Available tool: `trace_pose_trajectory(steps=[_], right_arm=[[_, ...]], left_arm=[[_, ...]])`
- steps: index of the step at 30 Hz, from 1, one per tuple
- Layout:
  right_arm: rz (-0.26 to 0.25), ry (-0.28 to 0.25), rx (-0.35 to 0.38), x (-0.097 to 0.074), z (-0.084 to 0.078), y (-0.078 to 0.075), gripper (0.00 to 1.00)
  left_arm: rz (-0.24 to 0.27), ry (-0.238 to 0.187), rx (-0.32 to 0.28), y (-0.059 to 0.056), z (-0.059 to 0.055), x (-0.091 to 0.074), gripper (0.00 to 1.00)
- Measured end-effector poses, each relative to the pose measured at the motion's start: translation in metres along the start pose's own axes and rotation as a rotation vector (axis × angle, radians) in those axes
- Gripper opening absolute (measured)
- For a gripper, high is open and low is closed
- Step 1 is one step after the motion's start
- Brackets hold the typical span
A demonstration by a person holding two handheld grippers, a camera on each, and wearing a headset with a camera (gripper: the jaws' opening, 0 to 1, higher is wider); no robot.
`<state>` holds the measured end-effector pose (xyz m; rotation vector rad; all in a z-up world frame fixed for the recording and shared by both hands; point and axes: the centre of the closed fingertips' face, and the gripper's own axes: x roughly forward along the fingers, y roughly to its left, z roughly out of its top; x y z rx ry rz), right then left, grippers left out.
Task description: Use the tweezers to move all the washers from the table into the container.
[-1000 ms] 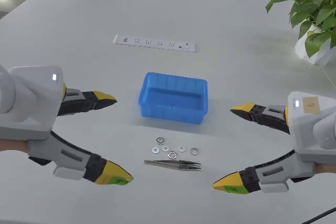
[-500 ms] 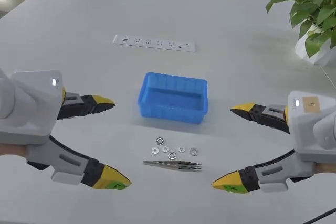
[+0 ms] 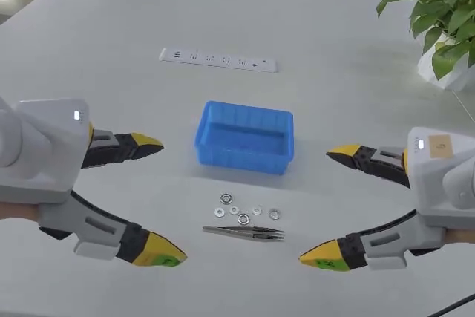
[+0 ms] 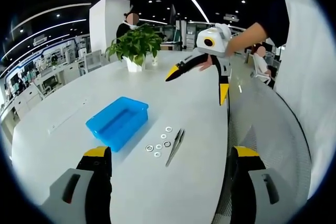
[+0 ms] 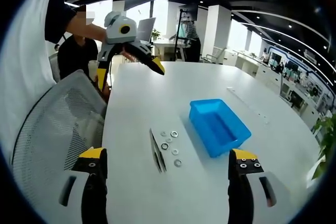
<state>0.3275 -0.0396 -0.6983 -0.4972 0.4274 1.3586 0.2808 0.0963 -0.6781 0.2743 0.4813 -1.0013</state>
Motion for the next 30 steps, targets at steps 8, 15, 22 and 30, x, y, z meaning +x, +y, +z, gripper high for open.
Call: trace_pose_trajectory(steps=[8, 15, 22, 30], right_arm=[[0.001, 0.005, 0.008, 0.001, -0.002, 0.0, 0.97], [0.005, 0.006, 0.011, 0.004, -0.005, -0.003, 0.97], [0.003, 0.006, 0.027, 0.009, -0.006, -0.004, 0.96], [0.0, -0.007, 0.029, 0.014, -0.002, -0.007, 0.92]], left_arm=[[0.008, -0.014, -0.011, 0.004, 0.002, 0.006, 0.99], [0.002, -0.018, -0.002, 0.005, 0.005, 0.01, 0.99], [0.033, -0.05, 0.026, 0.014, 0.006, 0.008, 0.99], [0.031, -0.048, 0.021, 0.017, -0.002, 0.011, 0.98]])
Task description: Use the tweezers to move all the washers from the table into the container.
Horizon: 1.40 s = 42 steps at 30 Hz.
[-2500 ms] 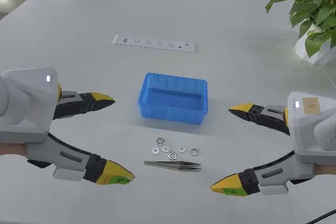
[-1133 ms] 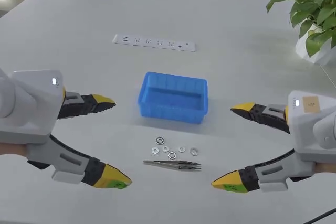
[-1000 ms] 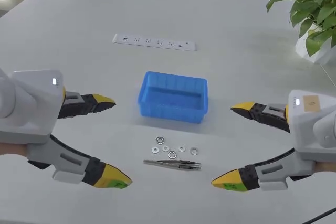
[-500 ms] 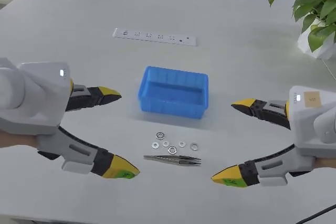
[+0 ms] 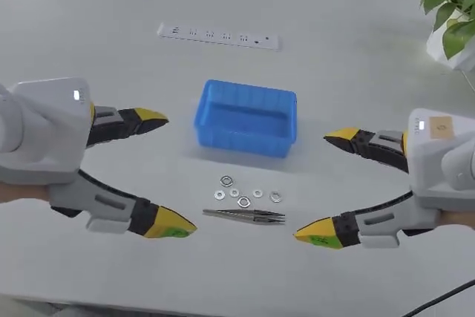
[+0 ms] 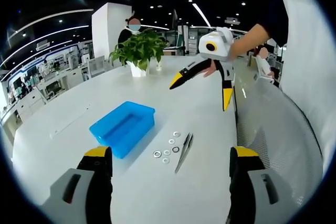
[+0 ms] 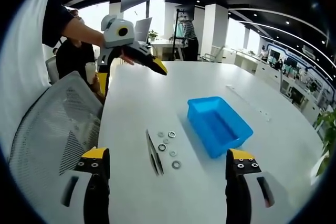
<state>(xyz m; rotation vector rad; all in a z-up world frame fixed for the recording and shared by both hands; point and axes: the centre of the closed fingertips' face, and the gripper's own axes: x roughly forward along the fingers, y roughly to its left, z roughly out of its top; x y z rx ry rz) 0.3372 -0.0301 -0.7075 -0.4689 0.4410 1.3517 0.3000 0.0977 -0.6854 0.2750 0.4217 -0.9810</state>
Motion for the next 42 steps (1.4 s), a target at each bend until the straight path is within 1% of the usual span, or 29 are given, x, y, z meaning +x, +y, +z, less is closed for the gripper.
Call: trace_pose_trajectory(steps=[4, 6, 7, 8, 10, 13, 15, 16, 18, 19, 20, 22, 23, 25, 27, 31, 33, 34, 35, 36, 38, 40, 41, 42], right_arm=[[0.008, -0.006, 0.002, 0.002, 0.003, 0.001, 0.9], [0.014, -0.025, 0.009, 0.004, 0.005, 0.001, 0.88], [0.017, -0.032, 0.007, 0.005, 0.008, 0.003, 0.86], [0.02, -0.031, 0.006, 0.006, 0.008, 0.003, 0.85], [0.03, -0.021, -0.001, 0.008, 0.007, 0.005, 0.82], [0.048, -0.015, 0.0, 0.01, 0.004, 0.008, 0.79], [0.056, -0.01, -0.001, 0.013, 0.003, 0.008, 0.77], [0.06, -0.002, 0.004, 0.016, 0.0, 0.007, 0.76], [0.058, 0.004, 0.005, 0.018, -0.004, 0.005, 0.74], [0.063, 0.008, 0.009, 0.02, -0.006, 0.005, 0.72], [0.064, 0.009, 0.012, 0.021, -0.006, 0.005, 0.7], [0.063, 0.007, 0.015, 0.022, -0.007, 0.005, 0.7], [0.06, 0.01, 0.019, 0.024, -0.008, 0.005, 0.7], [0.055, 0.024, 0.015, 0.027, -0.012, 0.003, 0.69], [0.061, 0.032, 0.021, 0.031, -0.017, 0.003, 0.67], [0.078, 0.041, 0.026, 0.039, -0.021, 0.009, 0.57], [0.095, 0.044, 0.032, 0.046, -0.024, 0.015, 0.55], [0.101, 0.05, 0.037, 0.05, -0.026, 0.017, 0.55], [0.112, 0.052, 0.041, 0.052, -0.027, 0.02, 0.55], [0.126, 0.059, 0.043, 0.055, -0.029, 0.023, 0.54], [0.137, 0.065, 0.038, 0.058, -0.031, 0.026, 0.51], [0.147, 0.071, 0.04, 0.063, -0.034, 0.028, 0.48], [0.149, 0.078, 0.041, 0.067, -0.036, 0.028, 0.46], [0.152, 0.084, 0.043, 0.069, -0.037, 0.029, 0.44]], left_arm=[[-0.001, 0.001, 0.013, 0.001, -0.001, 0.003, 0.95], [-0.009, 0.002, 0.016, 0.0, -0.003, 0.005, 0.93], [-0.013, 0.007, 0.021, 0.0, -0.005, 0.006, 0.92], [-0.017, 0.028, 0.044, 0.0, -0.009, 0.007, 0.91], [-0.025, 0.049, 0.065, -0.001, -0.013, 0.009, 0.88], [-0.042, 0.053, 0.064, -0.003, -0.016, 0.013, 0.84], [-0.05, 0.068, 0.07, -0.004, -0.022, 0.016, 0.84], [-0.047, 0.089, 0.09, -0.002, -0.028, 0.018, 0.84], [-0.052, 0.107, 0.077, -0.001, -0.036, 0.021, 0.83], [-0.056, 0.106, 0.046, -0.001, -0.038, 0.024, 0.82], [-0.056, 0.105, 0.03, -0.001, -0.04, 0.025, 0.81], [-0.067, 0.094, 0.008, -0.003, -0.04, 0.028, 0.81], [-0.064, 0.093, 0.0, -0.003, -0.042, 0.03, 0.8], [-0.058, 0.101, 0.004, -0.003, -0.044, 0.034, 0.78], [-0.061, 0.092, -0.004, -0.004, -0.043, 0.037, 0.76], [-0.065, 0.094, -0.005, -0.006, -0.046, 0.044, 0.69], [-0.09, 0.093, -0.037, -0.011, -0.048, 0.048, 0.67], [-0.126, 0.085, -0.076, -0.018, -0.048, 0.05, 0.65], [-0.123, 0.084, -0.065, -0.017, -0.048, 0.051, 0.62], [-0.122, 0.094, -0.049, -0.017, -0.051, 0.052, 0.6], [-0.123, 0.109, -0.035, -0.017, -0.055, 0.054, 0.58], [-0.126, 0.119, -0.039, -0.017, -0.059, 0.057, 0.57], [-0.128, 0.13, -0.062, -0.017, -0.062, 0.06, 0.56], [-0.129, 0.134, -0.067, -0.018, -0.064, 0.062, 0.57]])
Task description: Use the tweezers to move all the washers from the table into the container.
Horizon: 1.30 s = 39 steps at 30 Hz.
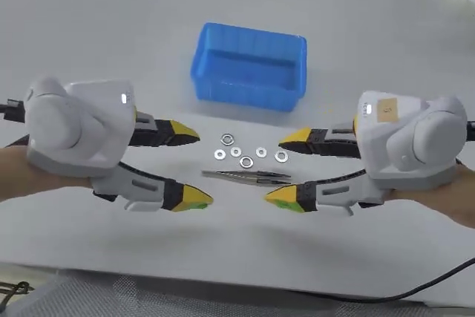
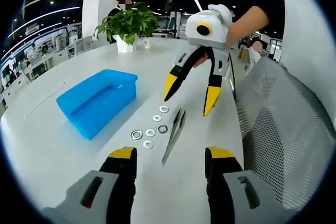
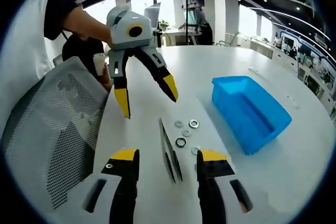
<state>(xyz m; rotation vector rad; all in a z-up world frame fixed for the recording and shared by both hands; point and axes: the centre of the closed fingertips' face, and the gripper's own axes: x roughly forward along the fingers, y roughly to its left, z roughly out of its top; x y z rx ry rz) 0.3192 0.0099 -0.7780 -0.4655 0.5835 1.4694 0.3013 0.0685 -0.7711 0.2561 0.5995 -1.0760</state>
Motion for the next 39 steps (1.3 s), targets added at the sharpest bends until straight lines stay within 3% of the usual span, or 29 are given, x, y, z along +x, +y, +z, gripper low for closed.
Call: trace_pose_trajectory(steps=[2, 15, 20, 25, 28, 32, 39], right_arm=[[0.005, 0.013, 0.001, 0.006, -0.001, -0.001, 0.39], [0.065, 0.118, -0.041, 0.021, -0.011, 0.008, 0.25], [0.072, 0.113, -0.079, 0.024, -0.01, 0.007, 0.19], [0.078, 0.126, -0.121, 0.026, -0.011, 0.005, 0.13], [0.078, 0.125, -0.119, 0.026, -0.012, 0.005, 0.12], [0.078, 0.132, -0.14, 0.026, -0.013, 0.006, 0.11], [0.069, 0.119, -0.156, 0.026, -0.012, 0.007, 0.08]], left_arm=[[0.009, 0.007, 0.014, 0.002, -0.002, 0.005, 0.56], [-0.065, 0.078, 0.064, -0.007, -0.013, 0.028, 0.4], [-0.071, 0.084, 0.089, -0.006, -0.012, 0.028, 0.29], [-0.078, 0.089, 0.102, -0.007, -0.011, 0.029, 0.29], [-0.079, 0.104, 0.154, -0.008, -0.012, 0.029, 0.28], [-0.081, 0.112, 0.167, -0.01, -0.011, 0.031, 0.27], [-0.085, 0.127, 0.19, -0.01, -0.01, 0.034, 0.18]])
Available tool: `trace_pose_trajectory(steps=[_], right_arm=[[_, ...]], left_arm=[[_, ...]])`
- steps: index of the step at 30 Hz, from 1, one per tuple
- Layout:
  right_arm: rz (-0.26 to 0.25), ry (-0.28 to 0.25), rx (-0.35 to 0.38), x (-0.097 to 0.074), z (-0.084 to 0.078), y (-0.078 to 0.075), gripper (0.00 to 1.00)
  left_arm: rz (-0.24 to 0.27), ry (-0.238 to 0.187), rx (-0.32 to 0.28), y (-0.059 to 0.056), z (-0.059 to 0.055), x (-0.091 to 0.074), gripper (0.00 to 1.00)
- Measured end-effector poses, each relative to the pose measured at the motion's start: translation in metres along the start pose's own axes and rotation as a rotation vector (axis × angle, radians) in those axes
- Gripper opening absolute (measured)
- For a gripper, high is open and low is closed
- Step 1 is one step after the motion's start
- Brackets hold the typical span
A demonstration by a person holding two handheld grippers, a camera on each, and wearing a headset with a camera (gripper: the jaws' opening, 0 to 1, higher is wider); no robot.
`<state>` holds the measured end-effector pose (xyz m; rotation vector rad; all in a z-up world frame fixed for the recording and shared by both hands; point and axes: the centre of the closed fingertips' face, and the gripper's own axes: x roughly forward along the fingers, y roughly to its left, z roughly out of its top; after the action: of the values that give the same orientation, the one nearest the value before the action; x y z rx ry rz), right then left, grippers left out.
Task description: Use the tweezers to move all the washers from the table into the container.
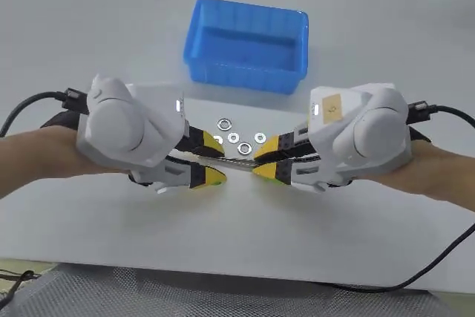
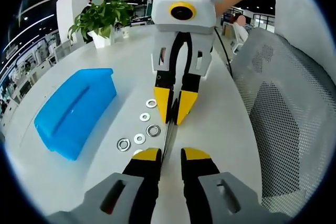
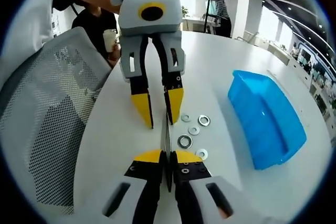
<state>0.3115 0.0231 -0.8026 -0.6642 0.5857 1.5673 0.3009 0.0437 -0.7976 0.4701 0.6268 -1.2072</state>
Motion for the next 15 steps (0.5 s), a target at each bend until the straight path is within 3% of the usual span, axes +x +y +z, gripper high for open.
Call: trace_pose_trajectory(steps=[8, 11, 15], right_arm=[[0.003, -0.031, 0.015, -0.001, 0.007, 0.002, 0.08], [0.001, -0.046, 0.025, -0.001, 0.011, 0.001, 0.08], [-0.004, -0.041, -0.003, 0.0, 0.013, 0.0, 0.08]], left_arm=[[0.024, 0.009, 0.024, 0.005, -0.001, 0.002, 0.11], [0.024, 0.01, 0.068, 0.006, -0.001, 0.003, 0.11], [0.029, 0.021, 0.071, 0.009, -0.003, 0.005, 0.09]])
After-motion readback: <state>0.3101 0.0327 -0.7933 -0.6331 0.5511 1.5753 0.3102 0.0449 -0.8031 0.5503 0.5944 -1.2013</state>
